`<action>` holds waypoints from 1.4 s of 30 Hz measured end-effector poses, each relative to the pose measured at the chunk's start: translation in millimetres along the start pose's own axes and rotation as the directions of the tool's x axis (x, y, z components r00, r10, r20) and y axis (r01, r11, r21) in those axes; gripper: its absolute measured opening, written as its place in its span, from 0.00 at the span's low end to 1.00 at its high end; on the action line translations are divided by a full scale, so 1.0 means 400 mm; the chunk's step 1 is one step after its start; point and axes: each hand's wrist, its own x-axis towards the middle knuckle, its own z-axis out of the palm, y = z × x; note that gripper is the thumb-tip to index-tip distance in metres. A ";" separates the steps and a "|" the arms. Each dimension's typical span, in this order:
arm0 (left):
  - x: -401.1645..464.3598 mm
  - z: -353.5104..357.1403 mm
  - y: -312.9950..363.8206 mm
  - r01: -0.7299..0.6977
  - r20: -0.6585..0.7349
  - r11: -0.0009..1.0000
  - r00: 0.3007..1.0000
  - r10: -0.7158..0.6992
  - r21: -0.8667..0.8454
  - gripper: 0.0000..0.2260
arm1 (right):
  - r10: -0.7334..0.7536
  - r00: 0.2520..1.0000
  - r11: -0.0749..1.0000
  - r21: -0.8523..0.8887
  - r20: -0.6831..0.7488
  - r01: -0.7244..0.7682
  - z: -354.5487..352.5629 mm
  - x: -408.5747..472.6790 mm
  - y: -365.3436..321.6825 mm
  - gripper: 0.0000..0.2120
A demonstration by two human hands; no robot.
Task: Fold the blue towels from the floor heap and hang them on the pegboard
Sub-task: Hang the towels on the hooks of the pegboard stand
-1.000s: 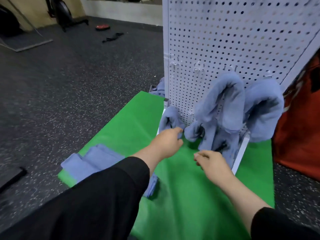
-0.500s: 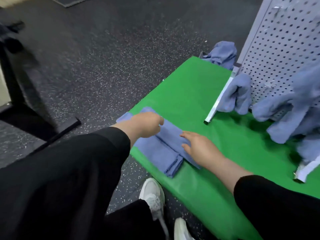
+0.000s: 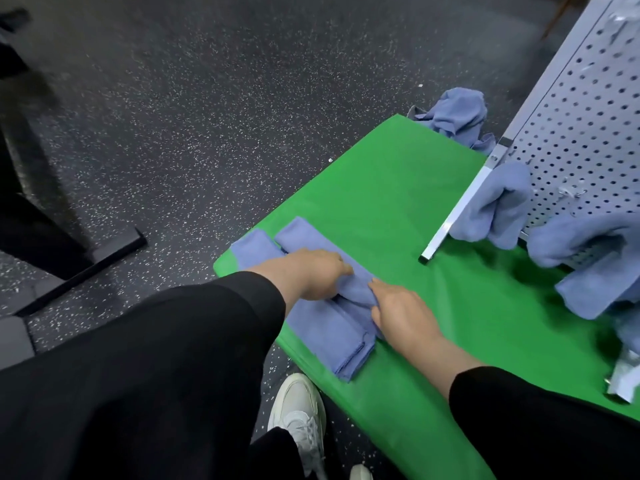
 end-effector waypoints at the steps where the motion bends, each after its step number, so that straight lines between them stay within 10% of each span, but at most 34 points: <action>1: -0.001 -0.003 0.005 0.005 -0.021 1.000 1.000 -0.005 0.016 0.23 | 0.033 0.999 0.999 0.028 -0.023 -0.032 -0.013 0.004 -0.002 0.18; 5: 0.008 -0.019 0.016 0.005 -0.302 0.997 0.953 0.019 0.076 0.21 | 0.058 0.991 0.981 0.191 -0.122 -0.034 -0.099 0.011 -0.001 0.01; 13: -0.007 -0.205 0.165 -0.205 -0.548 0.926 0.836 -0.003 -0.318 0.07 | 0.070 0.964 0.981 0.193 -0.257 -0.020 -0.373 -0.093 0.085 0.07; 17: -0.021 -0.306 0.276 -0.291 -0.596 0.913 0.800 0.069 -0.285 0.07 | 0.062 0.961 0.992 0.120 -0.270 -0.030 -0.478 -0.167 0.132 0.22; 30: -0.071 -0.458 0.516 -0.180 -0.834 0.983 0.547 0.067 -0.039 0.13 | 0.112 0.887 0.993 0.080 -0.448 -0.085 -0.718 -0.346 0.268 0.05; 37: -0.081 -0.542 0.561 -0.250 -0.850 0.933 0.517 -0.099 -0.260 0.05 | 0.246 0.809 0.961 0.245 -0.534 -0.130 -0.787 -0.363 0.303 0.03; 42: -0.018 -0.563 0.576 -0.340 -0.717 0.737 0.642 -0.272 -0.584 0.06 | 0.373 0.713 0.887 0.454 -0.593 -0.087 -0.817 -0.327 0.308 0.07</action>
